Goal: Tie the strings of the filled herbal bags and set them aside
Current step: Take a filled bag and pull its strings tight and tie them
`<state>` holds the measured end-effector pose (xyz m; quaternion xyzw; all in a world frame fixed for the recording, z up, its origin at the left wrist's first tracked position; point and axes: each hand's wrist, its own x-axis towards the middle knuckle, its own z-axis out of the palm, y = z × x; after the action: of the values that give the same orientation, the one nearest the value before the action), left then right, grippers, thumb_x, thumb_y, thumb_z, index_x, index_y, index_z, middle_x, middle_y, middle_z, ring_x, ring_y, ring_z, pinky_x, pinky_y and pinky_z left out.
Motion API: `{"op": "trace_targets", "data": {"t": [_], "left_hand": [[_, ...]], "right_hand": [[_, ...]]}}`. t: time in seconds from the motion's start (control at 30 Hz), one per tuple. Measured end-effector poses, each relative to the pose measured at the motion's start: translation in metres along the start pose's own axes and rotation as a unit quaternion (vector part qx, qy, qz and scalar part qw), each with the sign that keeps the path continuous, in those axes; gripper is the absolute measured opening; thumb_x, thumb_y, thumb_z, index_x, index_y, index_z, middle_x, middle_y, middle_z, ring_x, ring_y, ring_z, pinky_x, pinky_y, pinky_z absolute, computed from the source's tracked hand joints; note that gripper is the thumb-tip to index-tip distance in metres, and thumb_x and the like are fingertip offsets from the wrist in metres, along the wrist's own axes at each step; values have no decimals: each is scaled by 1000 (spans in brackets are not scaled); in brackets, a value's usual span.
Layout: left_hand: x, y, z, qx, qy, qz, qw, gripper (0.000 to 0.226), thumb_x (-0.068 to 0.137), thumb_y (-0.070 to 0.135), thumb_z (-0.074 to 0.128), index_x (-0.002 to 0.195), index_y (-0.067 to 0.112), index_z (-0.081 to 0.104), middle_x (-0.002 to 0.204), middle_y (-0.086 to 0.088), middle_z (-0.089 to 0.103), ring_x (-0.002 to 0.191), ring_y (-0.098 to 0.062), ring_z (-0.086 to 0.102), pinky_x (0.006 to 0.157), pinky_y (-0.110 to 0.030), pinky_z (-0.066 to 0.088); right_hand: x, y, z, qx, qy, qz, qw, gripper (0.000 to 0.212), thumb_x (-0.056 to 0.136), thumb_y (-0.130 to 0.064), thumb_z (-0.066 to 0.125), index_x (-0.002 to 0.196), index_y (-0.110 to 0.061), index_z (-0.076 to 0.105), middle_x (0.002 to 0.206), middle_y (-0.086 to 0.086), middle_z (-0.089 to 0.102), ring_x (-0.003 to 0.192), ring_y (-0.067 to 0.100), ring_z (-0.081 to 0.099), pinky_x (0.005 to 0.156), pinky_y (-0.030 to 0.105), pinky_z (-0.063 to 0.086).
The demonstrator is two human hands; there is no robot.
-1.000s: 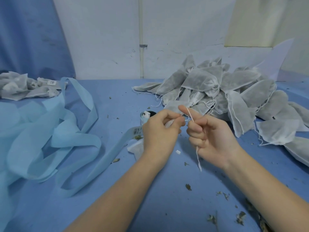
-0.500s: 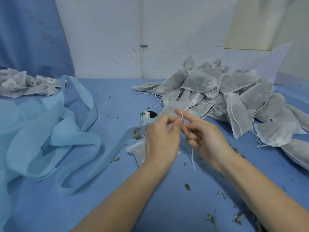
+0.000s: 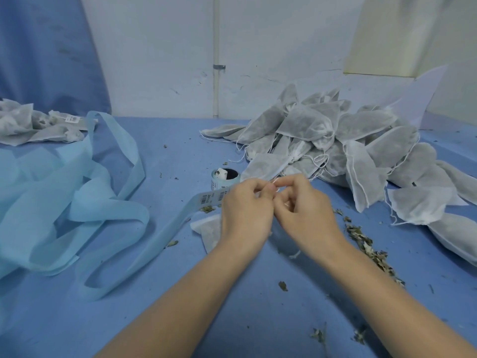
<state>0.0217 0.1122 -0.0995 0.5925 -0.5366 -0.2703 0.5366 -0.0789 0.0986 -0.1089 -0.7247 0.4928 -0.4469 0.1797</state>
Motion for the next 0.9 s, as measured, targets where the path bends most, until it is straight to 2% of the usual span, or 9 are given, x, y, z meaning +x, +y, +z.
{"op": "trace_targets", "data": {"t": [0.1, 0.17, 0.3, 0.4, 0.53, 0.63, 0.7, 0.77, 0.9], "left_hand": [[1, 0, -2, -36, 1, -16, 999, 17, 91, 19, 56, 85, 14, 72, 78, 4, 69, 81, -15, 61, 76, -29, 46], [2, -1, -3, -57, 8, -24, 998, 17, 91, 18, 57, 81, 16, 71, 75, 6, 67, 79, -15, 59, 78, -31, 47], [4, -2, -5, -94, 9, -25, 995, 19, 91, 17, 56, 75, 20, 67, 68, 9, 64, 67, -10, 57, 74, -31, 48], [6, -3, -6, -117, 5, -27, 993, 24, 92, 16, 56, 70, 22, 63, 57, 13, 61, 56, -5, 50, 67, -26, 41], [3, -2, -9, -118, -30, -11, 993, 25, 91, 14, 56, 68, 22, 61, 56, 14, 59, 52, 1, 49, 65, -23, 39], [-1, -1, -12, -38, -57, 58, 996, 22, 90, 20, 58, 69, 23, 64, 60, 13, 61, 57, 3, 51, 61, -14, 37], [-2, -2, -12, 96, -45, 141, 984, 18, 91, 26, 57, 78, 21, 69, 70, 7, 59, 66, -4, 48, 63, -18, 35], [-1, -3, -12, 201, -20, 194, 960, 21, 94, 29, 52, 90, 19, 70, 77, 4, 53, 77, -14, 47, 71, -24, 35], [-1, -8, -10, 275, 16, 229, 934, 22, 96, 25, 47, 98, 16, 66, 90, -2, 59, 90, -20, 54, 75, -26, 34]], "right_hand": [[1, 2, 0, 8, 58, 2, 998, 37, 87, -20, 67, 80, -29, 32, 53, -12, 50, 56, -9, 52, 56, 6, 38], [2, 1, -2, 24, 53, 27, 998, 32, 86, -26, 69, 80, -28, 37, 56, -11, 51, 54, -8, 51, 55, 7, 38], [7, 7, -11, 194, -59, 140, 969, 12, 84, -29, 68, 84, -19, 63, 53, -14, 49, 49, 3, 43, 48, 13, 36], [9, 13, -17, 272, -130, 143, 943, 15, 87, -15, 64, 75, -16, 71, 55, -11, 46, 48, 3, 36, 44, 11, 29], [13, 18, -22, 307, -142, 146, 930, 16, 87, -11, 63, 78, -10, 77, 55, -11, 48, 50, 6, 28, 45, 14, 23], [16, 16, -26, 295, -145, 150, 933, 13, 73, -22, 74, 77, -9, 77, 59, -4, 38, 52, 8, 25, 46, 18, 20], [15, 13, -29, 284, -142, 155, 936, 18, 61, -30, 77, 70, -15, 78, 59, -3, 33, 53, 9, 25, 49, 22, 17], [15, 11, -30, 295, -139, 167, 930, 7, 71, -19, 74, 65, -16, 77, 59, -3, 36, 53, 9, 26, 53, 26, 15], [16, 13, -31, 335, -136, 187, 913, 23, 81, -21, 68, 59, -14, 74, 58, -2, 42, 49, 7, 28, 47, 20, 18]]}}
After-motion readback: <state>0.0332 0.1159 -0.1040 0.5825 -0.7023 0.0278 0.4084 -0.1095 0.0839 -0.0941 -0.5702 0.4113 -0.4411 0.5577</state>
